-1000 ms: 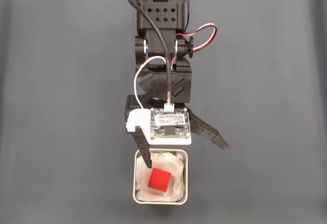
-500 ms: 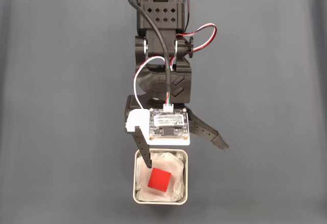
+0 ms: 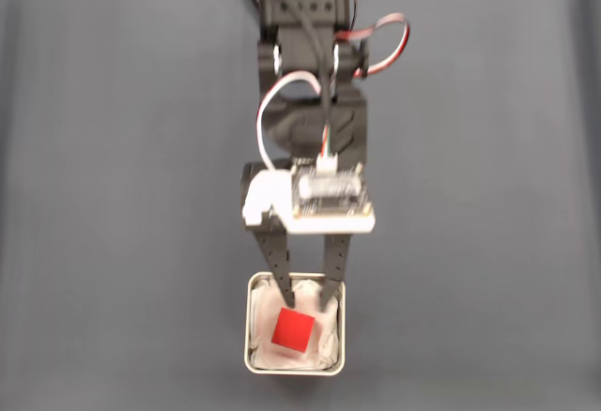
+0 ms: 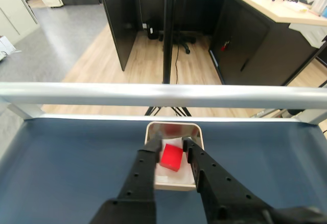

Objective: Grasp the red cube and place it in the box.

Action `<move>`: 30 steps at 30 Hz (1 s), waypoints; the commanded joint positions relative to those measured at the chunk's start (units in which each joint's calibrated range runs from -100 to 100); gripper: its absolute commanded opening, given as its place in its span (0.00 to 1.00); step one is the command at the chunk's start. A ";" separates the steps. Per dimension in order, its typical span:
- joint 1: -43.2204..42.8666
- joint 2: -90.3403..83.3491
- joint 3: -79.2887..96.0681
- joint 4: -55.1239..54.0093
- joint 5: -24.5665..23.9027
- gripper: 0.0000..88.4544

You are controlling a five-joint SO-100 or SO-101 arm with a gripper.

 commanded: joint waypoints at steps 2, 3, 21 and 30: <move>-1.40 -10.67 2.08 -1.40 -1.12 0.00; -1.68 -12.84 3.81 -1.40 -1.12 0.00; -2.60 -62.58 60.93 5.07 0.05 0.00; -2.53 -80.34 80.18 15.15 -0.05 0.00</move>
